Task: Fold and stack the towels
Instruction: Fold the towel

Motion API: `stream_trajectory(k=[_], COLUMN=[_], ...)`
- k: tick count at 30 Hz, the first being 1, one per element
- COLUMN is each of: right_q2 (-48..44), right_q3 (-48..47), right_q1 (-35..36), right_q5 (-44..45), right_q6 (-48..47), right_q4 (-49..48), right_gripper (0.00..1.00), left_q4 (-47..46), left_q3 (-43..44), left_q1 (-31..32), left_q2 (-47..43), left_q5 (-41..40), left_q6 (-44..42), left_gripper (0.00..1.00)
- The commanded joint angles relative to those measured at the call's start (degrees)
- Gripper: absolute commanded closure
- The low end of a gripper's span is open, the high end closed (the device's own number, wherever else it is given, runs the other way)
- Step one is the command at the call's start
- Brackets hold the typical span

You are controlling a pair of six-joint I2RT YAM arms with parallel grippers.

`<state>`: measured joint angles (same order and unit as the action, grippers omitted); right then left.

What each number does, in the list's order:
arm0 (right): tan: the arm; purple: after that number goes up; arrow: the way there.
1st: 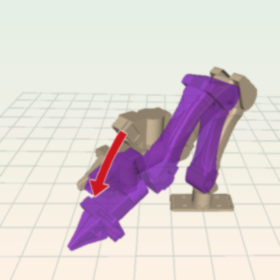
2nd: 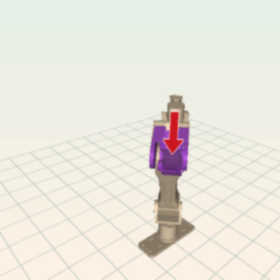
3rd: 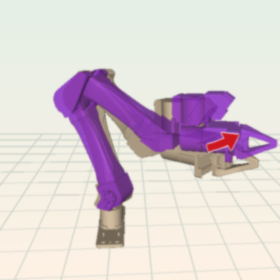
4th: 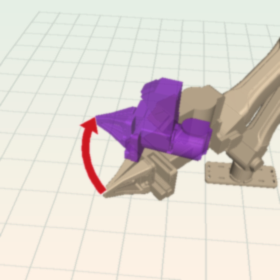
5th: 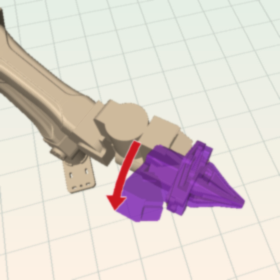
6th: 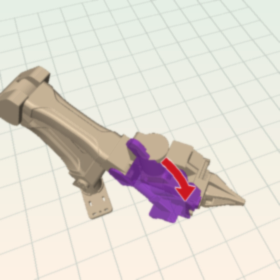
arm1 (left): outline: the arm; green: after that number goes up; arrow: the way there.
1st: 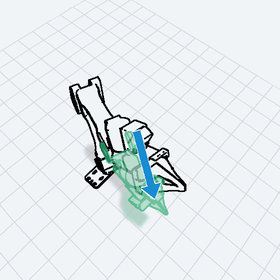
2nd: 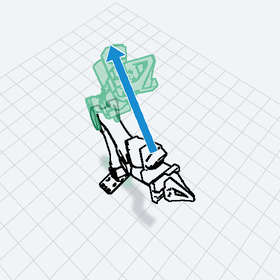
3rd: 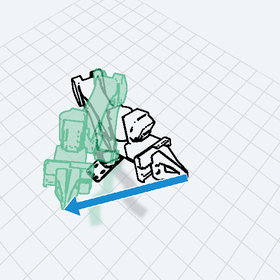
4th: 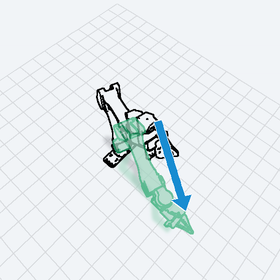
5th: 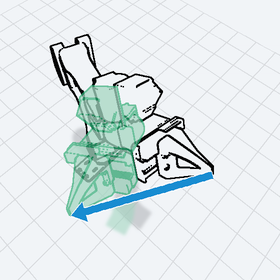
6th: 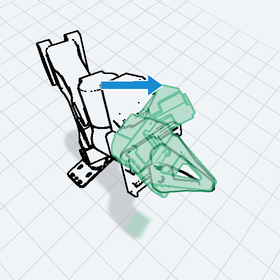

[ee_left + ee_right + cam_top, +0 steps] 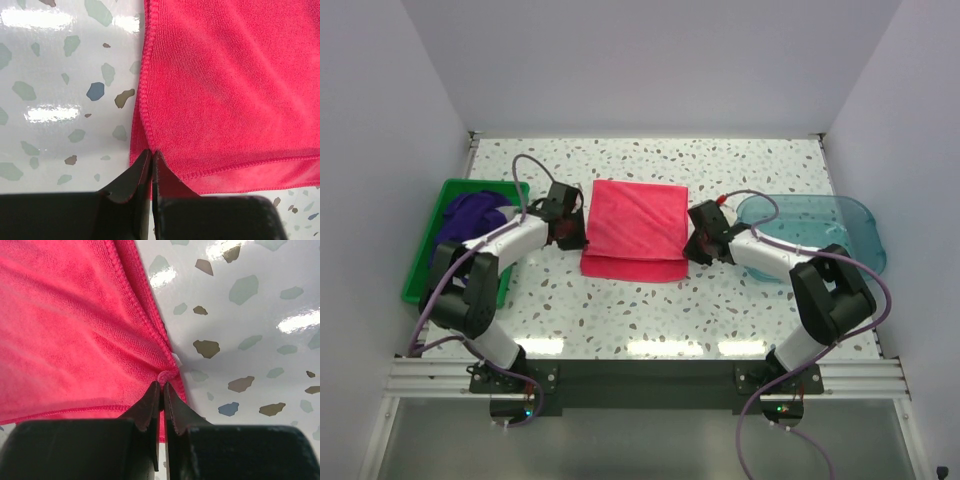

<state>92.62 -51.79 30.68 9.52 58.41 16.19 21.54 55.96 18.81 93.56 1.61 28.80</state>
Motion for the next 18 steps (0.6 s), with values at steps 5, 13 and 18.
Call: stream_trajectory(k=[5,13,18], right_q2=[-4.11,-7.01,-4.3], right_q3=[-6.47,-3.85,0.45], right_q1=[0.08,2.02,3.69], right_q5=[2.26,-1.43,-3.98], right_q6=[-3.21,-3.04,-1.9], right_q4=[7.19,10.45,8.7], right_gripper=[1.0,1.0,1.0], left_q4=[7.71,9.58,6.94], left_q3=[6.96,2.15,-2.0], left_q1=[-0.18,-0.35,-0.26], left_q2=[-3.64,-6.28,-5.41], left_q5=[-0.81,2.25,3.93], left_q6=[-3.04,-4.01,-3.84], left_gripper=[1.0,1.0,1.0])
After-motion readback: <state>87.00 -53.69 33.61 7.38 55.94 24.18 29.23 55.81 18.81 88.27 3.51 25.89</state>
